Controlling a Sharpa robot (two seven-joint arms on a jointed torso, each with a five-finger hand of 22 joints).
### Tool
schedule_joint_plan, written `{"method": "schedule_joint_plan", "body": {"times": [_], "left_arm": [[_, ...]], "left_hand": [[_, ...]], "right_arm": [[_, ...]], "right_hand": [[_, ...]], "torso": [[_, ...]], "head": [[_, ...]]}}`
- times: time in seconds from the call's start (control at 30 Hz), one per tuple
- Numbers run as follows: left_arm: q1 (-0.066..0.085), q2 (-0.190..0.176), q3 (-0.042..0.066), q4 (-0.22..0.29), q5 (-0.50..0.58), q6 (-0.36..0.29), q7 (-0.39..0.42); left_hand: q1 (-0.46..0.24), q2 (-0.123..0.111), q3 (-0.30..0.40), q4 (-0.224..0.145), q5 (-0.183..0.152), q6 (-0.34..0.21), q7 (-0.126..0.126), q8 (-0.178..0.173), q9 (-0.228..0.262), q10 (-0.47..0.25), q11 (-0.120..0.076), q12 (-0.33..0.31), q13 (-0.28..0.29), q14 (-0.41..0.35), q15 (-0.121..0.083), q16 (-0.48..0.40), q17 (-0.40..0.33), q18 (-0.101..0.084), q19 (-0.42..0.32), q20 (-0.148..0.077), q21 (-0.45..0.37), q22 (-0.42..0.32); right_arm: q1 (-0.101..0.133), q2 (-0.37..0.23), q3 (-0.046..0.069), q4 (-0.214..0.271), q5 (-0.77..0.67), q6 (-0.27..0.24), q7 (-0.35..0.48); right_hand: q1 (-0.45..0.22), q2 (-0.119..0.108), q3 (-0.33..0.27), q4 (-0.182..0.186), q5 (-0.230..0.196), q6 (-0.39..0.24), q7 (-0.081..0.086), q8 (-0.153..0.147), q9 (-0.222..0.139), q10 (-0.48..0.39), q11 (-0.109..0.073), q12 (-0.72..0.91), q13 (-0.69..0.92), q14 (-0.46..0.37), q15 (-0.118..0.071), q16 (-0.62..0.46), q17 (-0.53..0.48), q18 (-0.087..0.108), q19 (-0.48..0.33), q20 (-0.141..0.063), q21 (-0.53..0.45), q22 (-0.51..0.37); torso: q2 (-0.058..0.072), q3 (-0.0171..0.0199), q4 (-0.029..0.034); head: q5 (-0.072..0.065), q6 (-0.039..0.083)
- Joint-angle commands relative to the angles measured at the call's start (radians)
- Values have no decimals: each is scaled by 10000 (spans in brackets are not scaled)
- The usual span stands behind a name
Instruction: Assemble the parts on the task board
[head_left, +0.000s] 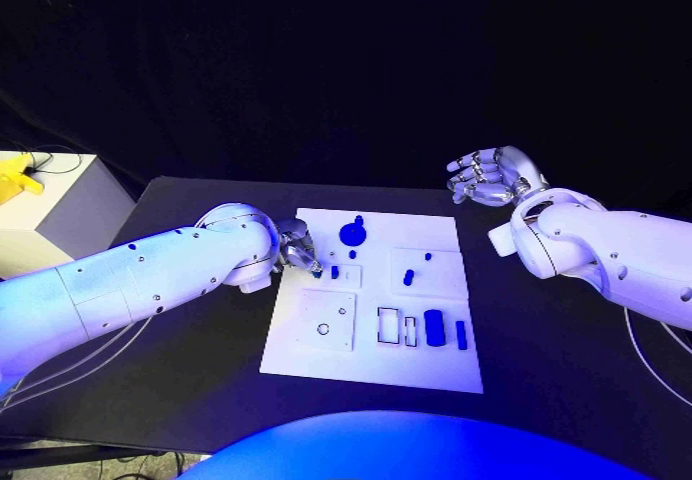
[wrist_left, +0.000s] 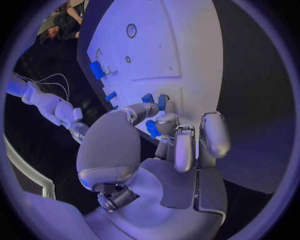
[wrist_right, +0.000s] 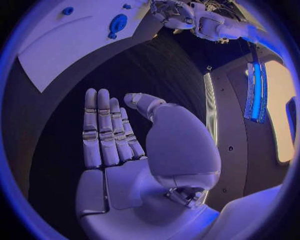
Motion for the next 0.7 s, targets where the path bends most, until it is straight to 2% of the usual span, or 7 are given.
{"method": "schedule_joint_plan", "body": {"times": [0.03, 0.4, 0.7], "left_arm": [[-8, 0, 0, 25, -207, 138, -24], [-11, -65, 10, 148, -323, 62, -32], [-12, -69, 11, 144, -373, 76, -41]], "left_hand": [[31, 92, 1141, -1187, 34, 343, -329, 1064, 483, 37, -8, 24, 15, 857, -83, -53, 1907, -205, 21, -38, 29, 14], [68, 100, 1183, -1219, 52, 322, -342, 1101, 542, 24, -23, 20, 11, 863, -95, -42, 1931, -205, 20, -49, 26, 10], [72, 99, 1189, -1224, 54, 321, -343, 1106, 549, 22, -24, 19, 9, 864, -97, -41, 1932, -203, 17, -50, 23, 3]], "right_arm": [[-7, 4, 2, 1, 10, 119, 177], [-23, -3, 2, 0, -5, 138, 176], [-35, 1, 2, -7, -8, 161, 168]], "right_hand": [[46, 46, -50, -4, 54, -40, 241, 31, -9, 16, 38, -52, -9, -25, 74, -65, -9, 62, -32, 66, -48, -8], [40, 47, -54, 0, 54, -45, 244, 39, -13, 17, 41, -61, -43, -25, 79, -90, -23, 62, -31, 72, -64, -39], [32, 49, -57, 5, 55, -53, 248, 46, -18, 16, 45, -71, -80, -24, 85, -114, -38, 62, -31, 78, -82, -72]], "torso": [[-1, -2, -1], [-3, -13, 6], [-7, -1, 7]], "head": [[6, 1], [-26, 1], [-18, 1]]}}
